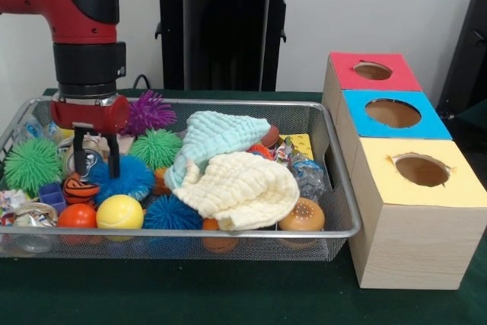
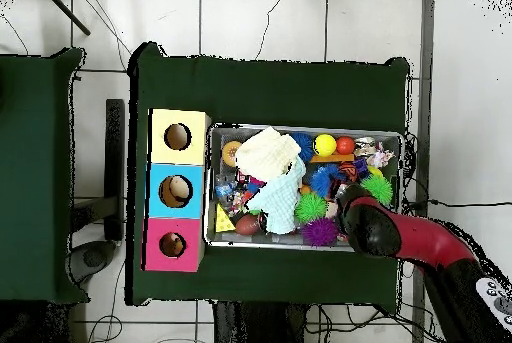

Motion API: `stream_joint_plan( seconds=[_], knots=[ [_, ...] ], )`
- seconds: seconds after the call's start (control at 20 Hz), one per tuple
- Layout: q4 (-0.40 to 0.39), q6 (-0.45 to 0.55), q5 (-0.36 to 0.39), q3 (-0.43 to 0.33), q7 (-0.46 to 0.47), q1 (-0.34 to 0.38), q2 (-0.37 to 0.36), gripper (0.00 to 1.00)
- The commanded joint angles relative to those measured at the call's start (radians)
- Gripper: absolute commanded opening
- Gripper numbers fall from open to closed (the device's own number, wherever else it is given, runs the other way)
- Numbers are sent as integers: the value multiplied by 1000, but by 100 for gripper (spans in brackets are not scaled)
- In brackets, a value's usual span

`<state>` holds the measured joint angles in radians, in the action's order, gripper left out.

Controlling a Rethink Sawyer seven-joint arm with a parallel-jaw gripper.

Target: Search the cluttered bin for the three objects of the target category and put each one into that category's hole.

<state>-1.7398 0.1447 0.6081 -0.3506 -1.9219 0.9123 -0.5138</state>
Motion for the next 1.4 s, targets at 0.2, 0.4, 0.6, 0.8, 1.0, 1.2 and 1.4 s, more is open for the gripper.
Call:
stream_joint_plan(
  seconds=[0.2, 0.4, 0.6, 0.8, 1.0, 1.2, 1.4],
  knots=[
    [-54, 151, 41, -62, 102, 22, -19, 100],
    [-51, 131, 50, -52, 91, 20, -18, 100],
    [-45, 110, 56, -42, 77, 15, -18, 100],
    [-25, 87, 65, -18, 58, 0, -20, 100],
    [-2, 95, 64, -14, 65, 1, -19, 100],
    [5, 99, 60, -11, 62, -3, -23, 100],
    [18, 95, 62, -9, 61, -8, -21, 100]
  ],
)
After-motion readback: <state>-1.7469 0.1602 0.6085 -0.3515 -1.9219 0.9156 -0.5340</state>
